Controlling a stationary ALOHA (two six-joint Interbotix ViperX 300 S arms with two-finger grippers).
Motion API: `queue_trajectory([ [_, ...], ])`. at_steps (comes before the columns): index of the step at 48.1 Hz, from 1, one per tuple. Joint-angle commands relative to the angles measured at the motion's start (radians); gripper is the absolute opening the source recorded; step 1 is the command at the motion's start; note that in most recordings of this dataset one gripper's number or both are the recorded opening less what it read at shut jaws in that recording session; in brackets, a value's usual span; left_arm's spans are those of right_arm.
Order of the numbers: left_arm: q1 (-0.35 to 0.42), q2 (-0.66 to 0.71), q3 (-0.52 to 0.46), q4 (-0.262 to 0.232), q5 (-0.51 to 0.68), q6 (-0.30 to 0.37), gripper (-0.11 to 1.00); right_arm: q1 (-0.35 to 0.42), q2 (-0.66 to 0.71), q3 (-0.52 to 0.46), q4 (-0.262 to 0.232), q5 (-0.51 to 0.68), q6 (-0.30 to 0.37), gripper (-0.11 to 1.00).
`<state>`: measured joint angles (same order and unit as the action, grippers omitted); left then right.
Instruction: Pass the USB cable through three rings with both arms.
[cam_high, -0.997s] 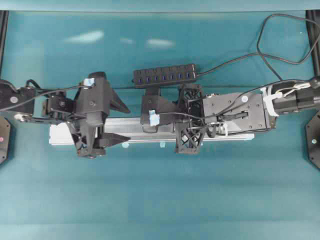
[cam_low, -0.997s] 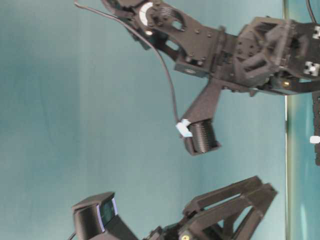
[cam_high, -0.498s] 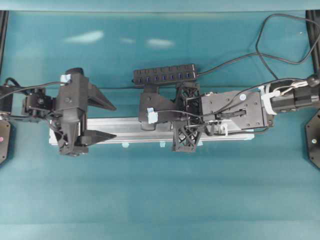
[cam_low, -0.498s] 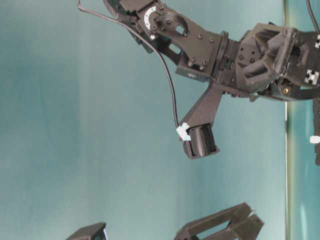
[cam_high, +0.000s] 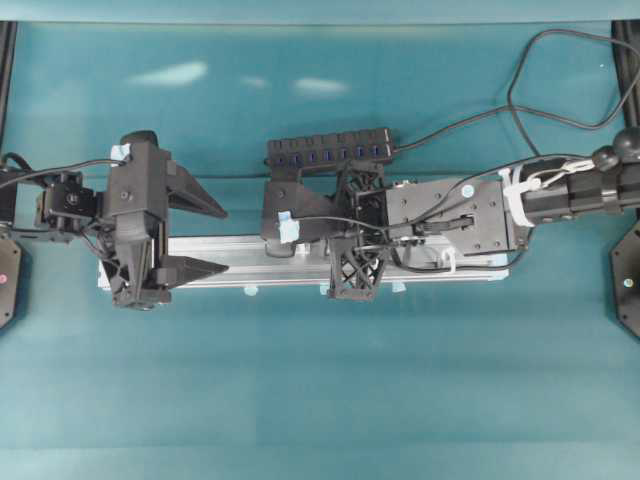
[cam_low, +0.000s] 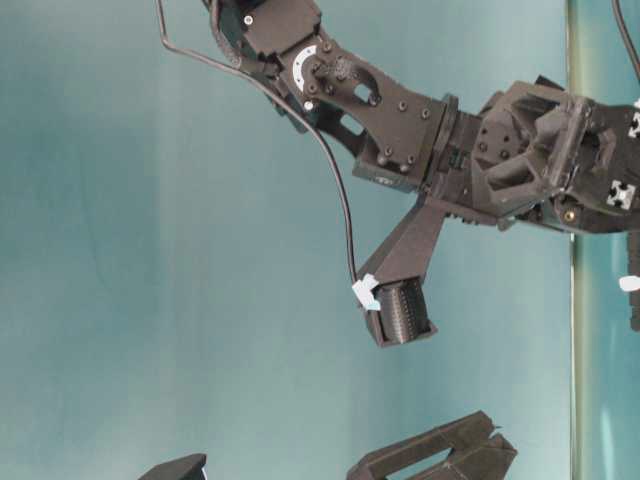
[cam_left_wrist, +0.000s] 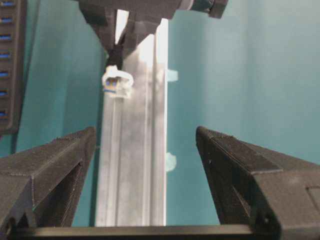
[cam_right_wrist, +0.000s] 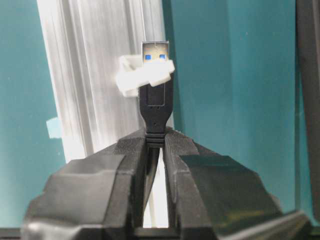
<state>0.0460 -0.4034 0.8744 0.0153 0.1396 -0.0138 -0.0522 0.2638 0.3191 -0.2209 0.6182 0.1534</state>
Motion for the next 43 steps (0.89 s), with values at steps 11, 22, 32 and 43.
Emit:
queue_trajectory([
  [11,0.014,-0.012,-0.012,0.000,-0.006,0.000,0.88,0.000,0.003,-0.021,-0.003,-0.023,-0.012,-0.08],
  [22,0.014,-0.009,-0.014,0.002,-0.006,-0.002,0.88,0.021,0.000,-0.015,-0.003,-0.031,-0.014,-0.08],
  [32,0.014,0.000,-0.014,0.002,-0.006,-0.002,0.88,0.020,0.003,-0.023,-0.003,-0.104,-0.012,-0.08],
  [43,0.014,0.067,-0.014,0.002,-0.021,0.000,0.88,0.015,0.002,-0.021,-0.003,-0.117,-0.009,-0.08],
])
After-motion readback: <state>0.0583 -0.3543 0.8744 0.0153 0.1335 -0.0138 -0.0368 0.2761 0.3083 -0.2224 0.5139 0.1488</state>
